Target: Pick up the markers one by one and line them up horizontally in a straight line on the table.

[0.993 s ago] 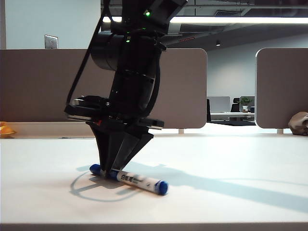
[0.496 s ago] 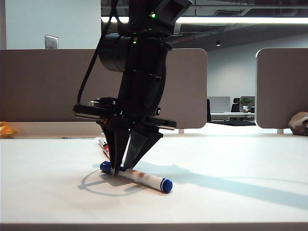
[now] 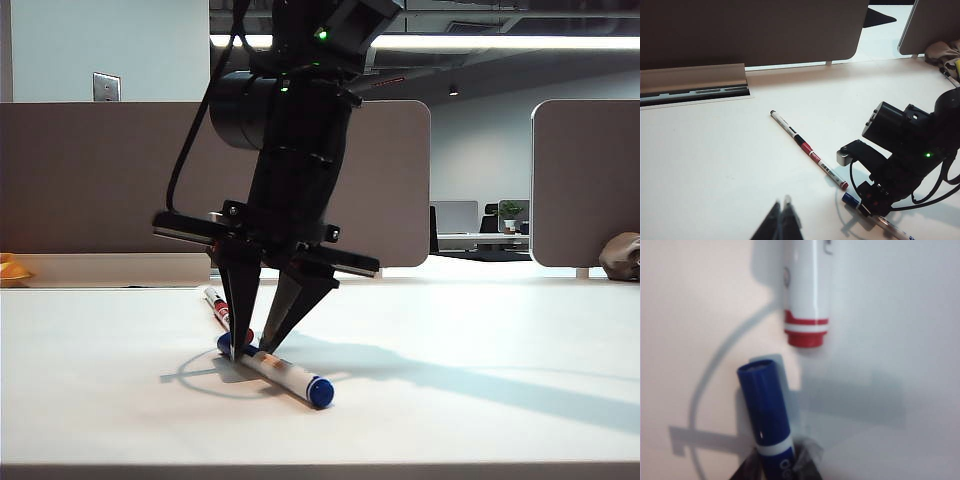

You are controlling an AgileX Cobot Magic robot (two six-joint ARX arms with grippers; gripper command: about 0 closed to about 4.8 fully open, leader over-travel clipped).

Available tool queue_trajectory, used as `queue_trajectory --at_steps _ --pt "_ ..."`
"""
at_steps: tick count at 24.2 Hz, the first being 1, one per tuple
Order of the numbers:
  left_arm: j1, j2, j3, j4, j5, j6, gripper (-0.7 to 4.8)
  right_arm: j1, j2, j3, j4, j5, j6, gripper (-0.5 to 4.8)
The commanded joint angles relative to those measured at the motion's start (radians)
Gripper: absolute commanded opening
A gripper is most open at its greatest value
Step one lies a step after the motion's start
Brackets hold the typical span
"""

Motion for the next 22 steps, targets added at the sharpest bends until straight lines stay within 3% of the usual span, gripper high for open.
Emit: queue_trajectory --at_steps 1,22 --pt "0.0 0.0 0.003 0.005 -0.002 0.012 -0.04 -0.007 0.013 -0.011 -0.017 -0.019 0.061 1.04" --pt "0.0 -0.001 0.003 0.005 -0.003 0.027 -0.04 -0.048 0.013 -0.011 -0.065 -0.019 0.158 1.04"
